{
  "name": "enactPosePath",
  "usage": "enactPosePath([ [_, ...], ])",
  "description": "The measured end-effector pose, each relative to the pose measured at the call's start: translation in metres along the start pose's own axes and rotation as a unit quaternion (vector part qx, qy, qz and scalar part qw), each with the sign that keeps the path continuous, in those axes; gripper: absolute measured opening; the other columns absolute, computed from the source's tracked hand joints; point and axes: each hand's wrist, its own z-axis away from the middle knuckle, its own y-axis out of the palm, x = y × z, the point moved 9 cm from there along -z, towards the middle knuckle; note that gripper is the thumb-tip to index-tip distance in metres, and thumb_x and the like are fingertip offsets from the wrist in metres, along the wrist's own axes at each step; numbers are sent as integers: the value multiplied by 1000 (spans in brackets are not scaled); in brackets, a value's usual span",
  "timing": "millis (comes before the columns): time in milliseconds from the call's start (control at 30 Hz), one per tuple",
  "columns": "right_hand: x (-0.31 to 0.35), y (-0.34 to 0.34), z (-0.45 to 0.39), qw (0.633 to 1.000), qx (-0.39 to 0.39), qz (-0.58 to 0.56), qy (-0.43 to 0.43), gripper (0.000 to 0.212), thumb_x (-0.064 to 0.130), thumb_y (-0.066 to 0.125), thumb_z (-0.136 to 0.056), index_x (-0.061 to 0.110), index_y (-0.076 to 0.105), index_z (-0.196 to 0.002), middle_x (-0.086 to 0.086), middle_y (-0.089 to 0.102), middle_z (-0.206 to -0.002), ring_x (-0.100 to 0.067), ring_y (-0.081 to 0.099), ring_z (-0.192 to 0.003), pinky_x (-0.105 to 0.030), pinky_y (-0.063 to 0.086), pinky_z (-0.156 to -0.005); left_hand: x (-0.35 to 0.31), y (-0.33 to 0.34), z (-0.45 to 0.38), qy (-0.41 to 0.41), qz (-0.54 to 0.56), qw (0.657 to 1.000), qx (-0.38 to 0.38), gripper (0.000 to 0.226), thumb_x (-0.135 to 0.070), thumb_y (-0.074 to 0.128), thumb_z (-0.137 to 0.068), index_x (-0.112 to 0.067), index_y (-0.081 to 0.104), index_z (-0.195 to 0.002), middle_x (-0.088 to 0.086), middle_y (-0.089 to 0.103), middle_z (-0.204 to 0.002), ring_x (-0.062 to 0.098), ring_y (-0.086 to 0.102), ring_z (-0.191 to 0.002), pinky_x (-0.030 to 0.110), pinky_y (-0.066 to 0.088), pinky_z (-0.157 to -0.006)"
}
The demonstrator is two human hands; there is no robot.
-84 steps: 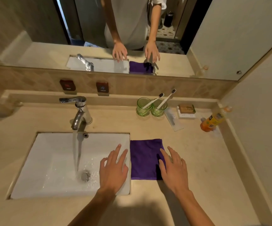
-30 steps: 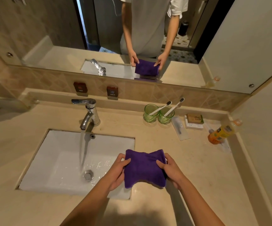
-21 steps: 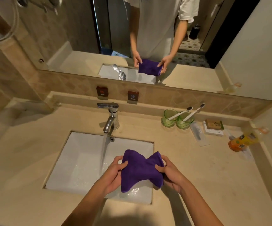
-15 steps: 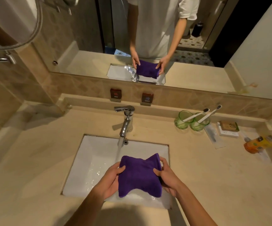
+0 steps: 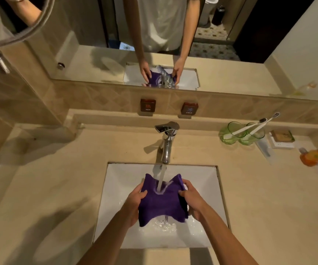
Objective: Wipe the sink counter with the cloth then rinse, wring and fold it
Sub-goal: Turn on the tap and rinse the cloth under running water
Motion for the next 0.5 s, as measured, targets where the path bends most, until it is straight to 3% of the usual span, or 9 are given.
enactPosePath([
  [67, -2, 4, -9, 1000, -1, -7, 26, 46, -4, 38, -99, 29, 48, -129, -16, 66, -114, -26, 67, -87, -32, 55, -49, 5, -3, -9, -10, -23, 1000, -6, 37, -15, 48, -105, -17, 51, -142, 15, 72, -122, 36, 72, -108, 51, 60, -90],
  [167, -8, 14, -22, 999, -1, -20, 44, 47, -5, 36, -95, 26, 49, -129, -18, 68, -110, -30, 68, -88, -40, 56, -58, 17, 1, -13, -51, 16, 998, -14, 34, -29, 46, -106, -9, 63, -127, 17, 77, -106, 32, 77, -94, 44, 63, -80],
  [233, -14, 26, -31, 998, 14, -41, 54, 43, -1, 37, -93, 24, 51, -125, -18, 69, -109, -32, 68, -87, -42, 56, -60, 29, 5, -15, -89, 56, 994, -36, 37, -33, 47, -106, -5, 67, -118, 16, 79, -89, 26, 78, -73, 36, 63, -59],
  [267, -14, 33, -31, 997, 22, -48, 56, 37, 3, 39, -92, 22, 53, -121, -17, 69, -107, -30, 67, -84, -37, 55, -58, 36, 5, -17, -105, 84, 990, -53, 41, -37, 45, -106, -4, 67, -119, 16, 79, -91, 25, 78, -70, 34, 62, -53],
  [367, -8, 60, -29, 999, 36, 20, 17, 10, 18, 50, -88, 14, 57, -93, -9, 66, -86, -19, 60, -70, -28, 48, -59, 51, 17, -30, -132, 153, 978, -49, 58, -53, 48, -101, -5, 65, -130, 21, 71, -120, 34, 73, -99, 45, 62, -78],
  [433, -11, 70, -31, 995, 8, 94, -14, 12, 27, 55, -94, 15, 56, -94, -5, 67, -90, -20, 63, -78, -30, 50, -69, 58, 21, -32, -158, 176, 971, -41, 51, -53, 51, -97, -10, 69, -114, 20, 68, -109, 35, 64, -96, 46, 52, -87],
  [500, -14, 79, -30, 988, -11, 144, -55, 18, 35, 58, -97, 18, 56, -102, 0, 67, -91, -18, 65, -83, -24, 53, -68, 63, 25, -37, -172, 210, 962, -5, 38, -45, 65, -86, -11, 69, -101, 17, 67, -94, 34, 63, -89, 43, 51, -87],
])
